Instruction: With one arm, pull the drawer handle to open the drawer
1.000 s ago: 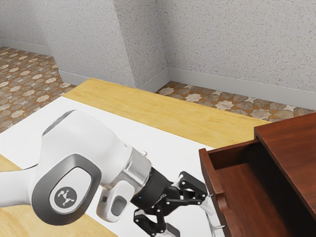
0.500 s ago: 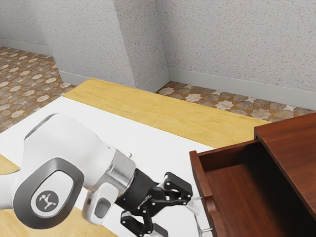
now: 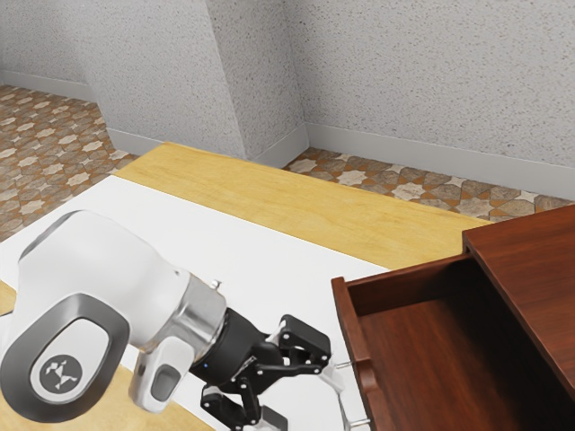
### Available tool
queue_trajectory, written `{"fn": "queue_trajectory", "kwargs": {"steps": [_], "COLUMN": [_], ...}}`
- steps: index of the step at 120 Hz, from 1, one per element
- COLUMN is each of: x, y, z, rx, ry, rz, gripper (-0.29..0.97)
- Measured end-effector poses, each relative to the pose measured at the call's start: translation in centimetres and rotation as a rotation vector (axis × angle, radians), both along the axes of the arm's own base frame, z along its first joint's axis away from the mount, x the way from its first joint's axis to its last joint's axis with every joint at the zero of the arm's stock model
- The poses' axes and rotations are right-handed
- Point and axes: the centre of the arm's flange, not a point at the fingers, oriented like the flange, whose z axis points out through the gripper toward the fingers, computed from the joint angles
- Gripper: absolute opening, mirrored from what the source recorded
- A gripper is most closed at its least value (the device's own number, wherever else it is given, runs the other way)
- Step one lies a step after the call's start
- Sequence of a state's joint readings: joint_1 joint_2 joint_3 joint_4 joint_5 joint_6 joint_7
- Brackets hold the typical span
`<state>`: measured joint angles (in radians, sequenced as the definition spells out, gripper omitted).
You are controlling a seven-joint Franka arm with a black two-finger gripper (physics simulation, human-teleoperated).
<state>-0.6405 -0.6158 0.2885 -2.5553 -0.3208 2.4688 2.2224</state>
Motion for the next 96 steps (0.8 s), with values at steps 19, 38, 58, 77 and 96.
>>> {"fn": "queue_trajectory", "kwargs": {"steps": [19, 38, 58, 77, 96], "x": [-0.3, -0.9, -2.3, -2.5, 0.4], "y": [0.2, 0.0, 2.6, 4.6, 7.7], "z": [-0.1, 1.2, 5.5, 12.3, 10.7], "rx": [0.001, -0.010, 0.034, 0.177, 0.247], "ry": [0.003, -0.024, -0.099, 0.064, 0.362], "rz": [0.004, -0.003, 0.031, 0.259, 0.614], "gripper": [0.66, 0.67, 0.68, 0.68, 0.68]}}
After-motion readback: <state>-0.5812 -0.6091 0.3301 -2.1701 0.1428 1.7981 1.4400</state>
